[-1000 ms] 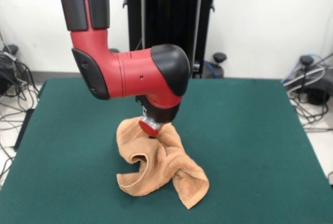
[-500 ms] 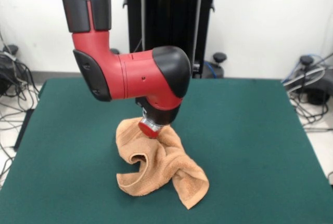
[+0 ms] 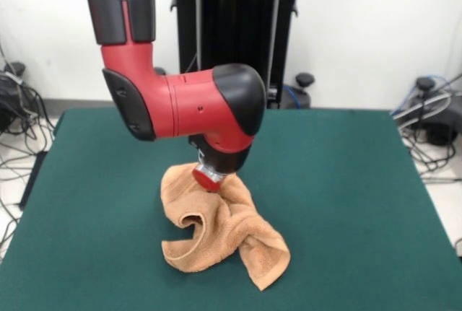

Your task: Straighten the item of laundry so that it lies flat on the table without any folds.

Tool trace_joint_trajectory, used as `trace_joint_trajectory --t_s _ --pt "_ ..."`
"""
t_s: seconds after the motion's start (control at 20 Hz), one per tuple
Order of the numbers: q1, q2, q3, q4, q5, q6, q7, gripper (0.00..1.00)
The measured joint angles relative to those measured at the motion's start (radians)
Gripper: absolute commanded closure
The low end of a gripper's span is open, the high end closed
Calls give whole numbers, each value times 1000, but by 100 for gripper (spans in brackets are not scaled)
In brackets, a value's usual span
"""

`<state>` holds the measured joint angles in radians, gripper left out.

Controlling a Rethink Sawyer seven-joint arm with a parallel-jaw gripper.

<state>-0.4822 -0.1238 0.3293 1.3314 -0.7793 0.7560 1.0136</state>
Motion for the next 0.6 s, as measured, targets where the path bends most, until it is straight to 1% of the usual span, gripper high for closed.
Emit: trace_joint_trajectory --t_s 0.35,0.6 --pt "19 -16 0 -1 10 56 0 100" --pt "36 -50 0 1 38 120 0 100"
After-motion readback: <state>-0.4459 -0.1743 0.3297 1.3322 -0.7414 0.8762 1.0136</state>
